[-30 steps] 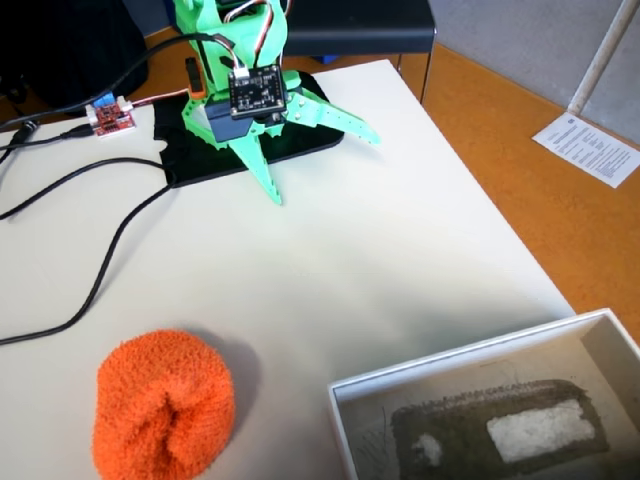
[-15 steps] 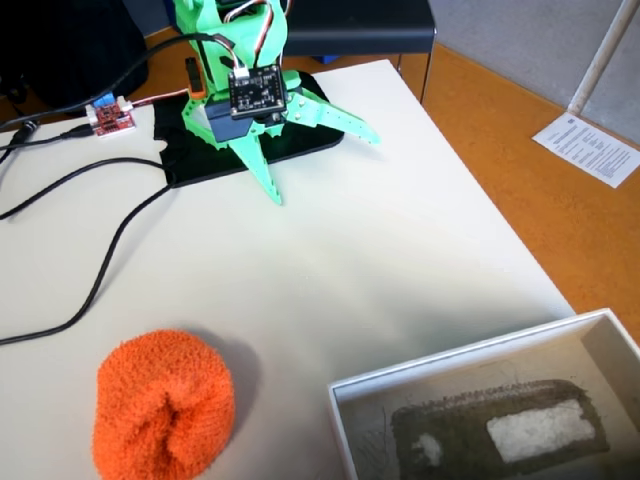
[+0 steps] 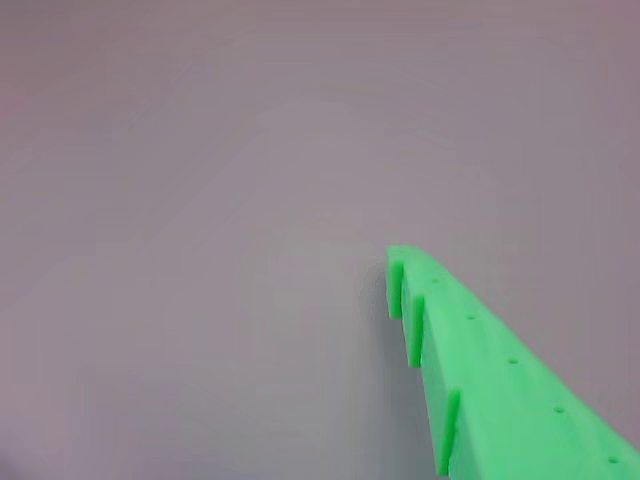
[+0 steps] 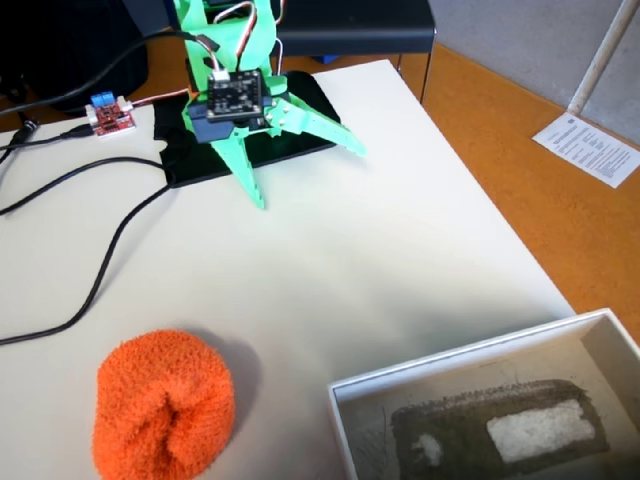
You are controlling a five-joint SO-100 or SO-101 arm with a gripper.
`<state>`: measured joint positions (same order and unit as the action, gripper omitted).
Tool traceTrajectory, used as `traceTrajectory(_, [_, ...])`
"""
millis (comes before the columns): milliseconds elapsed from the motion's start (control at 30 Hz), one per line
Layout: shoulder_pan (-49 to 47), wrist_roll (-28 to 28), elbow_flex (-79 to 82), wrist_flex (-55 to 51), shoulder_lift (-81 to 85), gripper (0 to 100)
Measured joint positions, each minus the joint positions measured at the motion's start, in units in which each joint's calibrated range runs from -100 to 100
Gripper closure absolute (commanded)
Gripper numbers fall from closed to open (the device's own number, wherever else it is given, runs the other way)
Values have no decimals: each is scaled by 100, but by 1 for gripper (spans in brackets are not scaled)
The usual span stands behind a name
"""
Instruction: Remove orange objects from table
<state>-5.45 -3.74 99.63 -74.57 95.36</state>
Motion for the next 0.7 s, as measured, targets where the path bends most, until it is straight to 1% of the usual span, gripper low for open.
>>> traceTrajectory(67, [303, 249, -225, 467, -295, 42])
traceTrajectory(133, [541, 752, -646, 1053, -723, 42])
traceTrajectory(167, [771, 908, -909, 1391, -1009, 42])
traceTrajectory(233, [959, 1011, -1518, 2027, -1616, 42])
traceTrajectory(333, [1419, 777, -2763, 2712, -2821, 42])
traceTrajectory(400, [1509, 625, -3756, 2871, -3830, 42])
traceTrajectory(533, [1886, 15, -6126, 3050, -6098, 42])
traceTrajectory(600, [1984, -249, -7054, 3338, -7027, 42])
traceTrajectory(700, [2198, -259, -7747, 3448, -7955, 42])
